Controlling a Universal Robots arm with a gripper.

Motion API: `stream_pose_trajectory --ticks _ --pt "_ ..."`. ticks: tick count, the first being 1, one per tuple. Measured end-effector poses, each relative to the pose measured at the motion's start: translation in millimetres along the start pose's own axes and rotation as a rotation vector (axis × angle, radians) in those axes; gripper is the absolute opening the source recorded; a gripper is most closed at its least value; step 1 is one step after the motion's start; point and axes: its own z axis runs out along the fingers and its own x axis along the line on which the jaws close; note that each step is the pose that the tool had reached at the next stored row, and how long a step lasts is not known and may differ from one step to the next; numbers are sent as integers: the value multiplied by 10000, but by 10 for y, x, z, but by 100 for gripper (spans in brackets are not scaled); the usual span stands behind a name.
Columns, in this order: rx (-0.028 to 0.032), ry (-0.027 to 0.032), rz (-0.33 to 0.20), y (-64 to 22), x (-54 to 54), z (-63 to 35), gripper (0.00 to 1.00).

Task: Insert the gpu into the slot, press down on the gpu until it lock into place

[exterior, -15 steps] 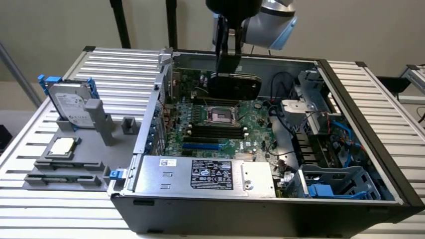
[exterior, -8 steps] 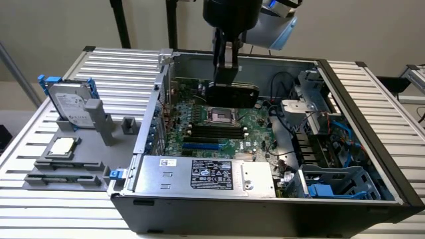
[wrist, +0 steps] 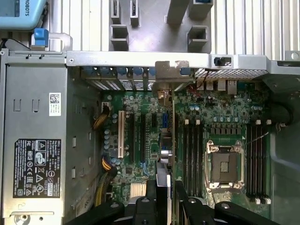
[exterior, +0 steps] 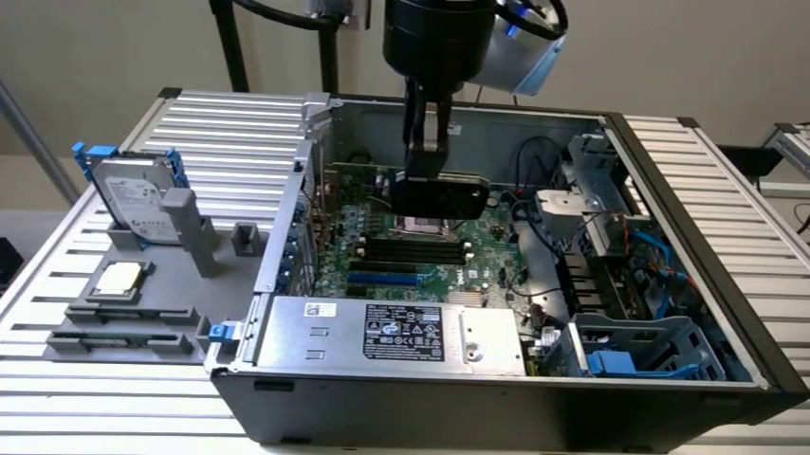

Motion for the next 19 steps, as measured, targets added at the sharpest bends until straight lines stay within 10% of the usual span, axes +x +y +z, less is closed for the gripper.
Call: stream_pose_trajectory --ticks 19 --pt "205 -17 -8 74 49 345 26"
